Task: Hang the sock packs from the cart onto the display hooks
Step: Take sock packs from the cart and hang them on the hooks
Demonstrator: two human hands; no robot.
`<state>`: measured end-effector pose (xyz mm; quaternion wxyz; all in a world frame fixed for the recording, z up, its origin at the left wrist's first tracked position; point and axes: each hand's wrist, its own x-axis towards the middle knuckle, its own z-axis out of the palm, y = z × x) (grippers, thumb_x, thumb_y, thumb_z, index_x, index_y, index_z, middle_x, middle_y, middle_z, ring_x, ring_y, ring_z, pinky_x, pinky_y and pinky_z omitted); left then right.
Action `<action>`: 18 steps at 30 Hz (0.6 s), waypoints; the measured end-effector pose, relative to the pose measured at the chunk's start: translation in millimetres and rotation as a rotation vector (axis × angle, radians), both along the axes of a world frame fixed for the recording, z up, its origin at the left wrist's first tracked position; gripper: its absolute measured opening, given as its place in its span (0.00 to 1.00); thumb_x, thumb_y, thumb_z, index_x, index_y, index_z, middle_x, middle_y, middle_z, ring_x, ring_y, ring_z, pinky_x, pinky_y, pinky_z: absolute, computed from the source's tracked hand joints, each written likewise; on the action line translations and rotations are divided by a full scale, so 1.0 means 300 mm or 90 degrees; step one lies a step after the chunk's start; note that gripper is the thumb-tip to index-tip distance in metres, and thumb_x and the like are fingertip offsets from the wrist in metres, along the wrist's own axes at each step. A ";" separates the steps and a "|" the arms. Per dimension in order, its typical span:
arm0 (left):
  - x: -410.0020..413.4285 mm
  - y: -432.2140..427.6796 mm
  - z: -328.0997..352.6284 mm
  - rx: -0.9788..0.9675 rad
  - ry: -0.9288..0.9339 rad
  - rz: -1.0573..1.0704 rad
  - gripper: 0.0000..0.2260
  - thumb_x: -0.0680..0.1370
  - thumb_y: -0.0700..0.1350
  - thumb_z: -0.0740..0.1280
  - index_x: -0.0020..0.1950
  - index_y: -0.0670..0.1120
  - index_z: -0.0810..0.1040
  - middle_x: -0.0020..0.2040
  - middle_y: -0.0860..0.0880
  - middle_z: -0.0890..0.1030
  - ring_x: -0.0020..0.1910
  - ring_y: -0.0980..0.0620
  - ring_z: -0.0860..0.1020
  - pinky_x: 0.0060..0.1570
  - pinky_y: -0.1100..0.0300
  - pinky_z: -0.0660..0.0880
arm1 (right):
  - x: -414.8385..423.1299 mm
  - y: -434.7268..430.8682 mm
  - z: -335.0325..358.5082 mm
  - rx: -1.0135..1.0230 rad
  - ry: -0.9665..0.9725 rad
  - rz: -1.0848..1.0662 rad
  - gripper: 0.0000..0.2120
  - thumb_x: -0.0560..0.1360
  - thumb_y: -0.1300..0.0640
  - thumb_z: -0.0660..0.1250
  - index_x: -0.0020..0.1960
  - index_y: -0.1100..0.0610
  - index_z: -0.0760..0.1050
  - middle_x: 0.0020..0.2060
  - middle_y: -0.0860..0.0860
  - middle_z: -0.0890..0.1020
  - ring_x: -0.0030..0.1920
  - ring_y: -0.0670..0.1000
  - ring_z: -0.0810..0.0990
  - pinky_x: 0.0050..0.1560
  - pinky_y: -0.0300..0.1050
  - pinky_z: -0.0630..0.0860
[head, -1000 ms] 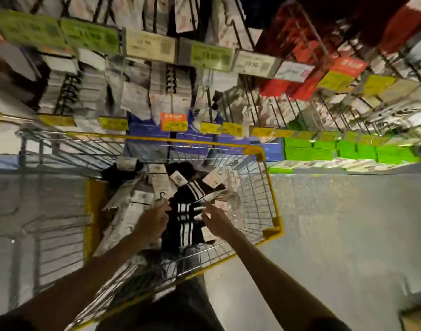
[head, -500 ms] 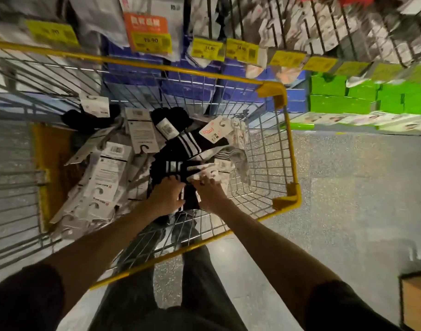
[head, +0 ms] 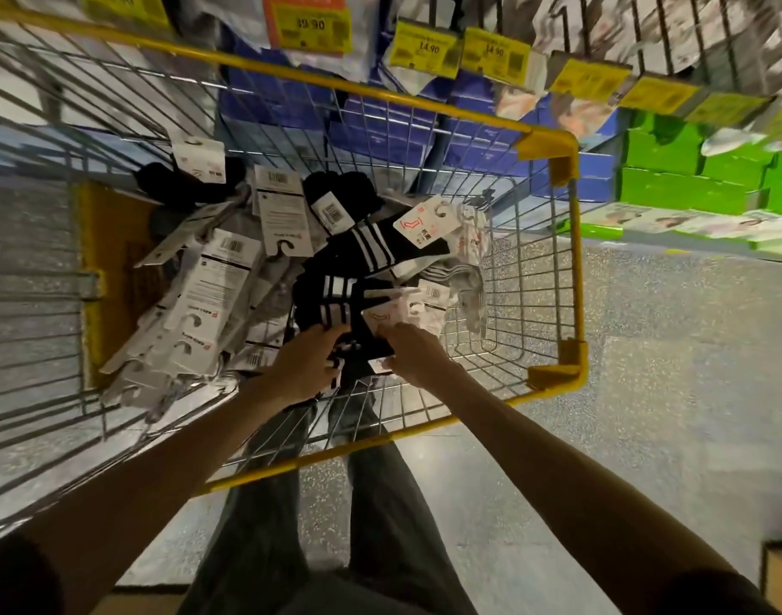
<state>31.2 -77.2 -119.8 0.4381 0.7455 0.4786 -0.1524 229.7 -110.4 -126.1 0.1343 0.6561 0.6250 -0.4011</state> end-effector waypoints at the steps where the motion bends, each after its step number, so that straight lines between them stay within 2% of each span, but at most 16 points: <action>1: -0.010 0.004 0.002 0.004 0.001 0.015 0.27 0.75 0.42 0.72 0.72 0.48 0.68 0.62 0.43 0.75 0.61 0.43 0.76 0.56 0.53 0.73 | 0.011 0.001 0.009 -0.007 -0.005 0.002 0.21 0.77 0.59 0.67 0.69 0.52 0.71 0.61 0.55 0.79 0.57 0.57 0.79 0.50 0.46 0.75; 4: -0.043 0.002 0.007 0.051 -0.017 0.072 0.18 0.73 0.39 0.73 0.62 0.44 0.75 0.54 0.45 0.73 0.56 0.44 0.75 0.49 0.56 0.71 | 0.031 -0.001 0.035 -0.025 0.016 0.019 0.20 0.78 0.55 0.66 0.70 0.51 0.71 0.62 0.56 0.79 0.56 0.56 0.80 0.47 0.42 0.74; 6: -0.063 -0.004 0.015 0.097 -0.032 0.097 0.16 0.70 0.38 0.74 0.56 0.43 0.76 0.54 0.45 0.68 0.57 0.43 0.71 0.52 0.52 0.72 | 0.027 0.005 0.071 -0.006 0.050 0.008 0.18 0.79 0.54 0.66 0.69 0.53 0.73 0.61 0.56 0.79 0.53 0.55 0.82 0.41 0.37 0.73; 8: -0.078 -0.004 0.017 0.168 -0.023 0.041 0.24 0.65 0.43 0.78 0.57 0.44 0.74 0.60 0.42 0.68 0.63 0.39 0.67 0.60 0.41 0.70 | 0.008 0.031 0.116 0.051 0.067 0.036 0.15 0.79 0.56 0.66 0.65 0.56 0.76 0.59 0.56 0.81 0.53 0.55 0.82 0.43 0.38 0.72; 10: -0.085 0.009 0.016 0.186 -0.062 -0.052 0.35 0.62 0.49 0.80 0.66 0.47 0.69 0.67 0.43 0.68 0.71 0.38 0.64 0.67 0.34 0.64 | -0.017 0.080 0.177 0.097 0.089 0.083 0.12 0.78 0.54 0.68 0.59 0.57 0.80 0.53 0.53 0.83 0.51 0.52 0.82 0.42 0.37 0.69; 12: -0.064 0.045 0.053 0.086 -0.149 -0.053 0.39 0.66 0.54 0.78 0.73 0.50 0.64 0.67 0.47 0.73 0.69 0.44 0.71 0.68 0.42 0.68 | -0.039 0.143 0.240 0.099 0.148 0.080 0.11 0.75 0.52 0.72 0.56 0.54 0.82 0.48 0.49 0.85 0.43 0.45 0.80 0.40 0.35 0.67; 13: -0.047 0.070 0.078 0.027 -0.162 -0.031 0.37 0.69 0.56 0.77 0.73 0.51 0.65 0.63 0.50 0.78 0.63 0.48 0.76 0.63 0.51 0.71 | -0.045 0.175 0.272 0.094 0.186 0.063 0.12 0.73 0.51 0.73 0.55 0.53 0.82 0.46 0.49 0.84 0.41 0.43 0.78 0.41 0.35 0.67; 14: -0.029 0.098 0.104 -0.003 -0.150 -0.012 0.33 0.70 0.58 0.76 0.71 0.51 0.69 0.58 0.52 0.80 0.57 0.52 0.79 0.58 0.59 0.70 | -0.050 0.205 0.288 0.087 0.227 0.028 0.12 0.72 0.51 0.74 0.53 0.55 0.83 0.45 0.49 0.84 0.40 0.43 0.78 0.43 0.35 0.69; 16: -0.016 0.154 0.132 -0.066 -0.121 0.031 0.25 0.71 0.60 0.74 0.64 0.52 0.76 0.50 0.60 0.80 0.49 0.60 0.79 0.52 0.68 0.66 | -0.051 0.267 0.302 0.100 0.316 -0.099 0.09 0.73 0.54 0.73 0.49 0.59 0.83 0.42 0.49 0.83 0.38 0.44 0.79 0.40 0.36 0.74; 18: -0.019 0.199 0.120 -0.153 -0.162 0.128 0.22 0.69 0.61 0.74 0.59 0.53 0.79 0.47 0.61 0.82 0.46 0.63 0.80 0.49 0.68 0.71 | -0.028 0.315 0.244 0.138 0.356 -0.320 0.06 0.76 0.56 0.69 0.46 0.59 0.82 0.37 0.48 0.82 0.36 0.44 0.79 0.38 0.38 0.75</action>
